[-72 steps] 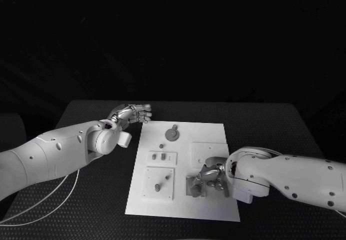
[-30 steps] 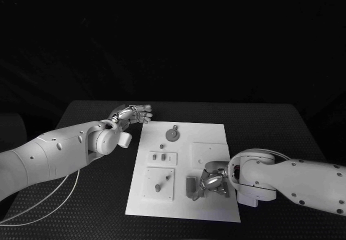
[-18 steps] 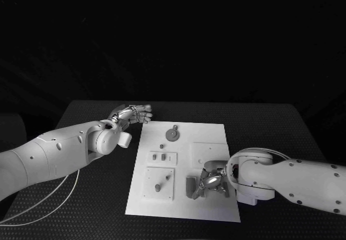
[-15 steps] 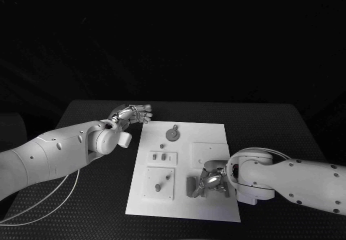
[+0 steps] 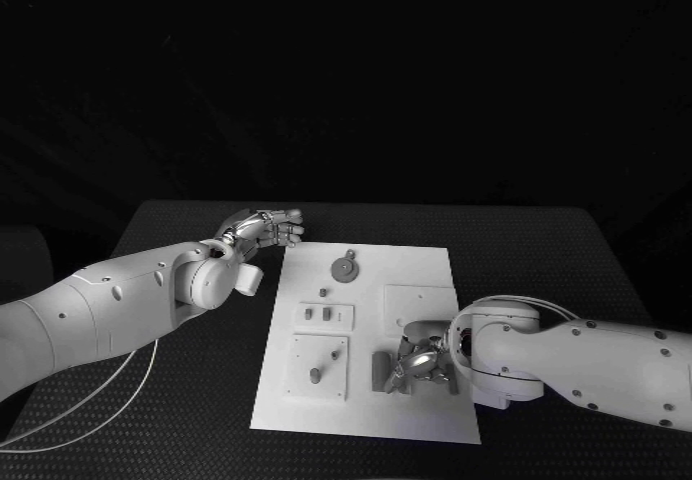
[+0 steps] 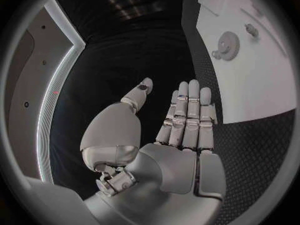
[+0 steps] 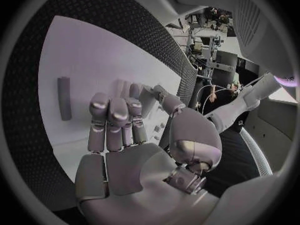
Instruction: Assemble the parts on the task board
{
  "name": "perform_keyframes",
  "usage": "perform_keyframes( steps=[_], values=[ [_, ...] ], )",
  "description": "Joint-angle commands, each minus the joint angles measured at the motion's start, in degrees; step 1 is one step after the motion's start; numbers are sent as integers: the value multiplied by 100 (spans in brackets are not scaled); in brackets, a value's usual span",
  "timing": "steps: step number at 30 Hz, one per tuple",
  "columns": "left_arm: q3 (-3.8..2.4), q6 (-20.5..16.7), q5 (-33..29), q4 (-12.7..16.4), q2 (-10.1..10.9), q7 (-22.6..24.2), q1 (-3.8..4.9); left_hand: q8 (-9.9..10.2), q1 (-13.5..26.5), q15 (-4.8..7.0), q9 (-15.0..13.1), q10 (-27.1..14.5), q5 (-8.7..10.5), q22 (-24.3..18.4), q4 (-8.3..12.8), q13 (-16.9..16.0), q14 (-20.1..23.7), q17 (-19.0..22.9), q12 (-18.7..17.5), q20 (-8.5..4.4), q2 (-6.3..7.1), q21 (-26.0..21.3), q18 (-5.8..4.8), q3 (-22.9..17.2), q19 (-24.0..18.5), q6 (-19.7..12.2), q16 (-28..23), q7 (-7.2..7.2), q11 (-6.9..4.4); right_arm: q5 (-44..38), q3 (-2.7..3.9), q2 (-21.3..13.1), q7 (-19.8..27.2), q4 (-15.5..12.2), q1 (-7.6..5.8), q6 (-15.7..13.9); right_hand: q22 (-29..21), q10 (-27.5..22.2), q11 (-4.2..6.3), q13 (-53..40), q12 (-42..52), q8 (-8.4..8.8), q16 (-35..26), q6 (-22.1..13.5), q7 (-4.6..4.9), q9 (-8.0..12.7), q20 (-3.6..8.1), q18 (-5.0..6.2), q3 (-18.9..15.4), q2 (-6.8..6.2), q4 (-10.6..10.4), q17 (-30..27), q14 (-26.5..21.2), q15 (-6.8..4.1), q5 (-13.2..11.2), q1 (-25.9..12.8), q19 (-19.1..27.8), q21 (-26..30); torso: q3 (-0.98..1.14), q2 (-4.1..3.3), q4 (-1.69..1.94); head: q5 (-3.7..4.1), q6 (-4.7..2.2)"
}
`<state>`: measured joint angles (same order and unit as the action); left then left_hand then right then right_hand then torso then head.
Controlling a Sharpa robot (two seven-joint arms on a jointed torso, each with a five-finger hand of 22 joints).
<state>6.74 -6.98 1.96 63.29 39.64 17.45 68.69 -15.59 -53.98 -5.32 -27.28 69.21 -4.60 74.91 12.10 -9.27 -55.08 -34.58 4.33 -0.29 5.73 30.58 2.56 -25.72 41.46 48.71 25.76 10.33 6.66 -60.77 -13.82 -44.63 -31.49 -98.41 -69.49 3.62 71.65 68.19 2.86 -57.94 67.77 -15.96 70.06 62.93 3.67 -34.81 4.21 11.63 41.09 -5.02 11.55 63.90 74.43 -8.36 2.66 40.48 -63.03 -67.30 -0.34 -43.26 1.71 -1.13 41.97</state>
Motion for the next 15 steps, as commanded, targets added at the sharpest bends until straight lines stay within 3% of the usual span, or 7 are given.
perform_keyframes(
  steps=[1,5,7,11,13,15],
  values=[
    [-3,90,-22,17,-2,24,4,-19,61,-30,9,15,11,111,-28,5,13,-8,-19,15,7,-20,118,-5,-6,-42,-38,5,1,-180,2,-1,-23,14,1,-5,-10,38,-4,-18,-45,0,-32,49,-15,15,11,337,153,31,49,-5,49,-11,15,48,-38,-28,-2,0,3,2,4],
    [-3,93,-22,19,-1,20,4,-20,59,-29,9,15,11,111,-27,5,13,-10,-19,15,7,-21,118,-6,-6,-41,-39,4,1,-180,2,1,-34,16,1,27,-20,63,-16,-46,-68,18,-40,70,-6,50,0,337,392,-26,213,-10,66,-1,59,161,-53,-56,-2,0,1,3,5],
    [-3,95,-22,19,2,16,4,-20,58,-29,9,16,12,112,-27,5,13,-10,-19,15,7,-21,118,-7,-7,-41,-39,4,1,-181,2,5,-48,22,1,25,-25,74,-21,-63,-79,25,-43,81,0,68,-11,337,398,-49,352,-12,76,6,224,217,-64,-74,0,-1,0,4,7],
    [-3,99,-22,21,6,12,4,-21,58,-29,10,16,14,112,-26,5,13,-12,-19,15,8,-21,118,-7,-7,-41,-41,4,1,-182,2,15,-70,30,1,71,-32,82,-22,-73,-87,28,-46,90,2,78,-20,337,373,-39,399,-13,81,10,252,218,-70,-81,0,-1,-1,5,10],
    [-3,97,-22,21,7,9,4,-21,57,-29,10,16,15,112,-26,5,13,-12,-19,15,8,-21,118,-7,-7,-41,-41,3,0,-182,2,22,-74,38,1,99,-35,85,-24,-81,-92,30,-48,92,2,85,-24,337,350,-73,452,-13,84,10,264,239,-71,-86,1,-1,0,6,13],
    [-3,99,-21,22,7,9,4,-22,56,-29,10,16,17,112,-25,5,13,-13,-19,15,9,-21,119,-7,-8,-41,-42,3,0,-182,2,18,-58,33,1,119,-41,88,-27,-95,-100,36,-49,90,3,95,-30,337,253,-189,497,-11,87,11,290,250,-72,-95,2,-1,-1,6,15]
  ],
)
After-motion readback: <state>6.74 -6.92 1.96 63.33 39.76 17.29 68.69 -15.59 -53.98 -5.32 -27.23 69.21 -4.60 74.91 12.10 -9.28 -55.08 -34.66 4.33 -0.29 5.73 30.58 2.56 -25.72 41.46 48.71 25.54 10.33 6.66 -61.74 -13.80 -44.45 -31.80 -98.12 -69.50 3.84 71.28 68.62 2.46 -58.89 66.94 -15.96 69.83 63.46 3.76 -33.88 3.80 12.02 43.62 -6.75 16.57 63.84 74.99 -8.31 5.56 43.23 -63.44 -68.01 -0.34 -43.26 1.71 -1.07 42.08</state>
